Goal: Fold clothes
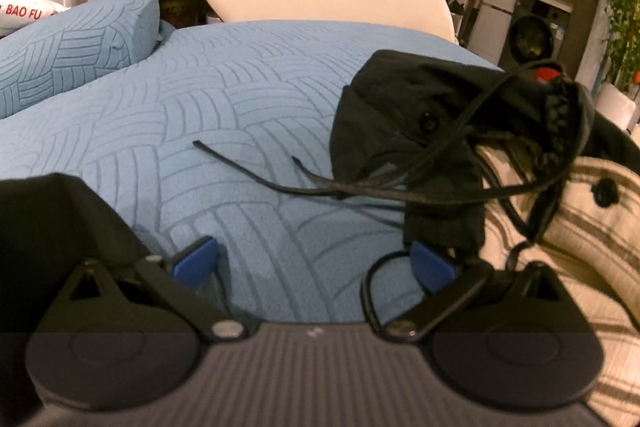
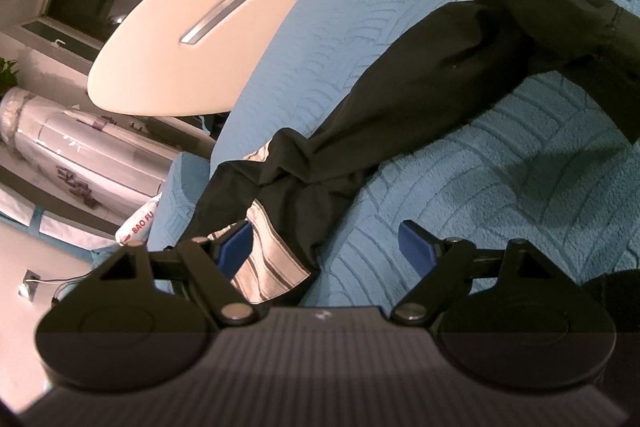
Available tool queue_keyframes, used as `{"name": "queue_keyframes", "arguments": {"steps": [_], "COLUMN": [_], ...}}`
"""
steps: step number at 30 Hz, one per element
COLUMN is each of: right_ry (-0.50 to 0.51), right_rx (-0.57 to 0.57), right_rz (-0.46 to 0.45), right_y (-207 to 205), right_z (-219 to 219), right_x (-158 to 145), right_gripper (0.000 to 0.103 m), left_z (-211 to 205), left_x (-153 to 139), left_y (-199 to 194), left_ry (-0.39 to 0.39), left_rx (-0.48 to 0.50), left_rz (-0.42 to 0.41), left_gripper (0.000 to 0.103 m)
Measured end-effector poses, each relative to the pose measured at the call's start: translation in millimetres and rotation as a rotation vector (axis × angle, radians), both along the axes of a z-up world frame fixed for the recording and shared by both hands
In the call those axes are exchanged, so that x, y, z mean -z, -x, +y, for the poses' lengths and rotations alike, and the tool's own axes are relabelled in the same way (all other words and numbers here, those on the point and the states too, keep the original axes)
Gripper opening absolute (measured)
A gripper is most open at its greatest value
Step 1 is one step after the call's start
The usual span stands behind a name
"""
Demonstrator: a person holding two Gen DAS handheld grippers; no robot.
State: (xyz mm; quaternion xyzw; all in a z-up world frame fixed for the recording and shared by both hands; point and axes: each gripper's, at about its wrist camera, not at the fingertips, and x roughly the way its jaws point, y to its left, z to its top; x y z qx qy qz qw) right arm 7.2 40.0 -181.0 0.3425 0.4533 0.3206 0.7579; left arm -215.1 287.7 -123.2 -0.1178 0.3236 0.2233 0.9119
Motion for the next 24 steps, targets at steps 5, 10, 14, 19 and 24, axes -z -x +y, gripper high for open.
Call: {"name": "queue_keyframes", "arguments": {"steps": [5,10,14,19,24], "right_ry": [-0.007,-0.01,-0.011,-0.01,-0.013], "right_rx": [0.004,0.003,0.004,0.004,0.003], "right_rz": [0.004,0.005,0.005,0.004,0.003], "right_y": [-0.1,-0.4,-0.6,-0.2,1.4], "right_z": [-1.6,-1.6,-2.0,-1.8,-5.2], "right_x": [0.7,0.7,0.1,-0.4,-0.8], "right_gripper": [0.083,0.083,0.083,0.083,0.083], "left_z": [1.5,2.0,0.6,0.3,-1.1], "left_x": [2.5,3.7,2.8,3.6,3.9], "left_y": [-2.2,-3.6,-2.4,-4.0,-5.4], "left_ry": [-0.006,-0.01,-0.011,-0.012,-0.013], "left_rx": [0.001,0.001,0.002,0.001,-0.001], "left_rz": [0.003,0.006,0.006,0.006,0.005], "left_gripper": [0.103,0.103,0.103,0.103,0.103]}}
